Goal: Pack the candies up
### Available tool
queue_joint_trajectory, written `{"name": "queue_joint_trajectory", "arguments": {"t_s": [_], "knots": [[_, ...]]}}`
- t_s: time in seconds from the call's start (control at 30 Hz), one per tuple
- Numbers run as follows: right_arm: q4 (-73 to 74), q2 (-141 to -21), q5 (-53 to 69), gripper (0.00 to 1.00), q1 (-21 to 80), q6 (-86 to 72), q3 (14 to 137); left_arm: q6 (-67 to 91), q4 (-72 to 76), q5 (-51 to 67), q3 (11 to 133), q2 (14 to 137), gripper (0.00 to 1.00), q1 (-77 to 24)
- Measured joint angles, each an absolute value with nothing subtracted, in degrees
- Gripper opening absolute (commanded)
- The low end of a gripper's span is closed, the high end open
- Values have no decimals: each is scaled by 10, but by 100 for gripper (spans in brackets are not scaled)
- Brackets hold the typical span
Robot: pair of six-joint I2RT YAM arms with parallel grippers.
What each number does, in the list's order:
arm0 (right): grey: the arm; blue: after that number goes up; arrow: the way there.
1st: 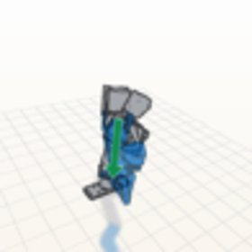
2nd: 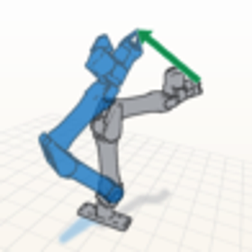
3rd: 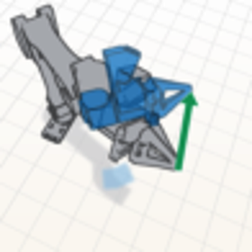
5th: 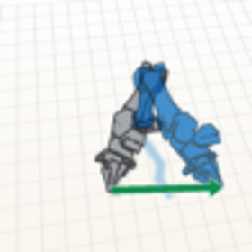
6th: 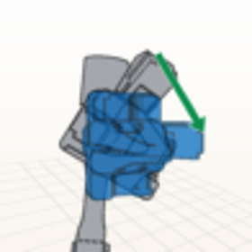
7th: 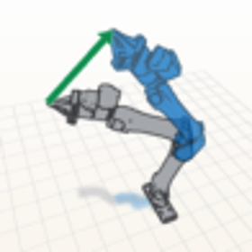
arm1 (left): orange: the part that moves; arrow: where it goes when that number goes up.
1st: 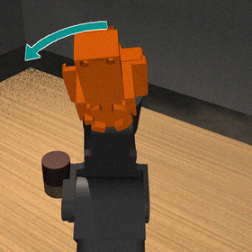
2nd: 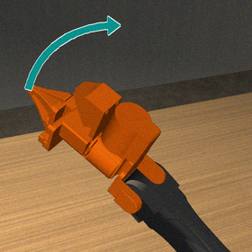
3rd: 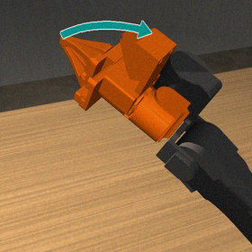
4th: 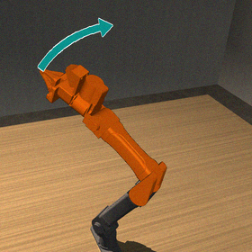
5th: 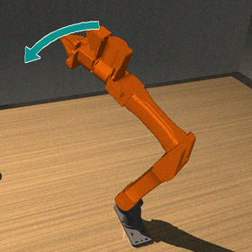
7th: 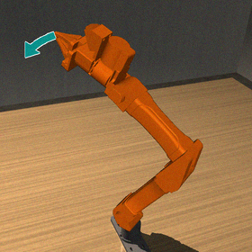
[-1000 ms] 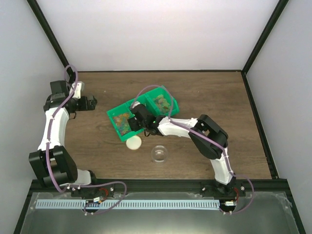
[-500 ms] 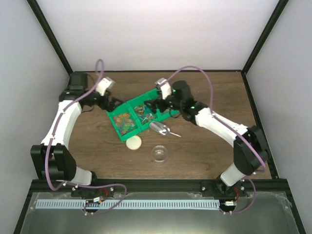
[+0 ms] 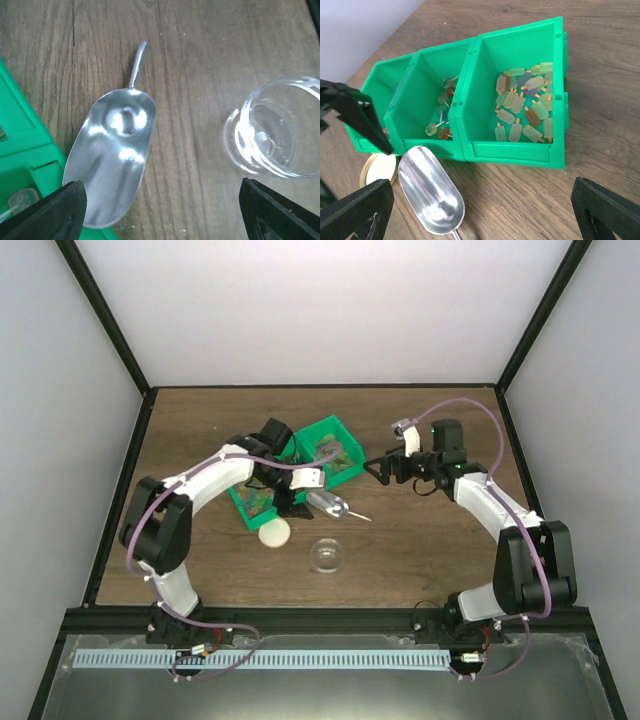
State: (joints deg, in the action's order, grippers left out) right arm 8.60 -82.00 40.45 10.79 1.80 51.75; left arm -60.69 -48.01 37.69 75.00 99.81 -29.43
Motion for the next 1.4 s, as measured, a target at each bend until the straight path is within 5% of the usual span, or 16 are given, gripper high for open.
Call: {"name": "queue_joint_trajectory", "arguments": {"t_s": [0.63,0.87,1.13,1.4], "knots": [[13,-743,484,100,68,154,390,-737,-382,350,749,1102,32,-313],[24,-754,490,100,68,170,389,-729,-348,348,741,1106,5,-323],[30,-749,492,100,68,167,391,-718,-332,348,706,1075,4,-323],[113,-729,567,94,69,228,432,-694,-306,345,654,889,4,-323]]}}
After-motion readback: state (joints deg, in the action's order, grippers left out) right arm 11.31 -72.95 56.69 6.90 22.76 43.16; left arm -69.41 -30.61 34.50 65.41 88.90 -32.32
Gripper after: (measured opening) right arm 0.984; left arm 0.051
